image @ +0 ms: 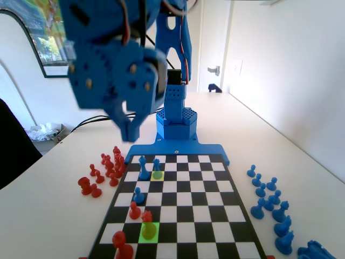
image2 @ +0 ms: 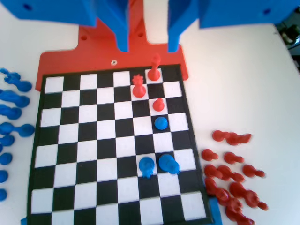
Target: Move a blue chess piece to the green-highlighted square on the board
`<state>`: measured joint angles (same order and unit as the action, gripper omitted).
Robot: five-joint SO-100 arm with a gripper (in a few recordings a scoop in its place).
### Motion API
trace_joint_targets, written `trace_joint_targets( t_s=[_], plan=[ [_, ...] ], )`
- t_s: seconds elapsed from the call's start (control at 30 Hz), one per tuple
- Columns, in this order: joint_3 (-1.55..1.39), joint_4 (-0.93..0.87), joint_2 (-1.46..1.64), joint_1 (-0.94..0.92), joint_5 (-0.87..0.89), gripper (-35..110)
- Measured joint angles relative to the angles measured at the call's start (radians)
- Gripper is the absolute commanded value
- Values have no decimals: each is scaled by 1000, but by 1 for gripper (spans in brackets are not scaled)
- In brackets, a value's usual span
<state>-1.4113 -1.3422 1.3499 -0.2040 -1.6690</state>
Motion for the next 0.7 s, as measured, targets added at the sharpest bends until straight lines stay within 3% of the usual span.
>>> trace_joint_targets(
  t_s=[0.7],
  plan=[
    [0, 150, -222, 14, -3, 13]
  ],
)
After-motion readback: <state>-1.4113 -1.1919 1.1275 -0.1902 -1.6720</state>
